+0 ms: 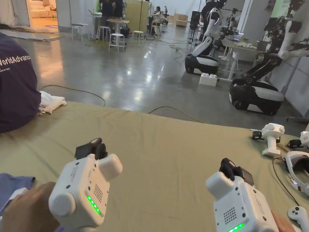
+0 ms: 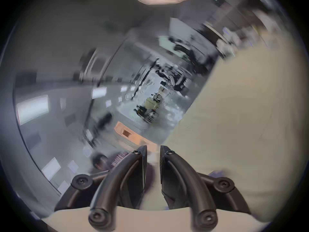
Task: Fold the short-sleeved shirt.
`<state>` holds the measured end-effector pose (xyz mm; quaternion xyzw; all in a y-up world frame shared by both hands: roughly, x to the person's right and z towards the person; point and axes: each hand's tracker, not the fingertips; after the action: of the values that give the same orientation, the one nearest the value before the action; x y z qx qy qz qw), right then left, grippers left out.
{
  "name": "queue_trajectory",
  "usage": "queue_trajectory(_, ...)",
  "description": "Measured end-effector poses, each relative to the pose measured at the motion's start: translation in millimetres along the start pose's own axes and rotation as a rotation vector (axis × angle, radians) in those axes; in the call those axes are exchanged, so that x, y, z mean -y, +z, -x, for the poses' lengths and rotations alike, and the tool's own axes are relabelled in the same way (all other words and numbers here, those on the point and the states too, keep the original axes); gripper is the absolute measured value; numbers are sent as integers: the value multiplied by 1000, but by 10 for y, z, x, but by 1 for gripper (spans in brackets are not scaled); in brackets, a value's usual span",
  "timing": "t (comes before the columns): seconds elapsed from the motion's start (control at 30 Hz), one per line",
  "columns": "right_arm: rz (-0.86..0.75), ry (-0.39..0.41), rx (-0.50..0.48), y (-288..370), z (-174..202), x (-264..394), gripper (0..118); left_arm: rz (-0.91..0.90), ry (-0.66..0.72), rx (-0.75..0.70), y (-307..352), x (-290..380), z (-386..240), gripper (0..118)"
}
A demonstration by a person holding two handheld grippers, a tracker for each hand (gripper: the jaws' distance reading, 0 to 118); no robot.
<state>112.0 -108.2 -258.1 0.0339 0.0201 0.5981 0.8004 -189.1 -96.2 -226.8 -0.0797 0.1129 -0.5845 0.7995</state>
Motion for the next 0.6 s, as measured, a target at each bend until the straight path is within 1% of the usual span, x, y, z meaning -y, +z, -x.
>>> queue_trajectory(0.03,-15,54,-4,10,47,25,2,-22,-63,-13,13,9,-31,18)
queue_trajectory(0.1,-22,91,-4,19,84,24,2,-49,-61,0,38,58,-24,18)
queue_trajectory(0.17,-12,-2,-14,116,-9,-69,2,-36,69,28,40,56,21,18)
queue_trajectory(0.2,-5,-63,-15,132,-28,-93,2,-16,171,41,22,93,68,18)
queue_trajectory(0.23,16,-181,-16,145,-70,-125,2,9,298,56,10,107,107,18)
queue_trajectory(0.27,32,-278,-17,155,-103,-149,2,29,434,81,-1,130,146,18)
queue_trajectory(0.4,128,-805,-42,66,-264,-19,2,103,1105,185,-71,371,316,18)
queue_trajectory(0.43,163,-915,-24,45,-276,24,2,108,1262,199,-77,460,320,18)
queue_trajectory(0.5,201,-1101,-15,47,-291,78,2,93,1466,208,-78,554,305,18)
queue_trajectory(0.53,209,-1174,-9,55,-281,105,2,90,1528,210,-73,591,293,18)
queue_trajectory(0.57,216,-1240,-5,63,-273,130,2,93,1554,197,-67,607,285,18)
queue_trajectory(0.6,224,-1269,3,75,-268,144,2,84,1566,200,-55,589,263,18)
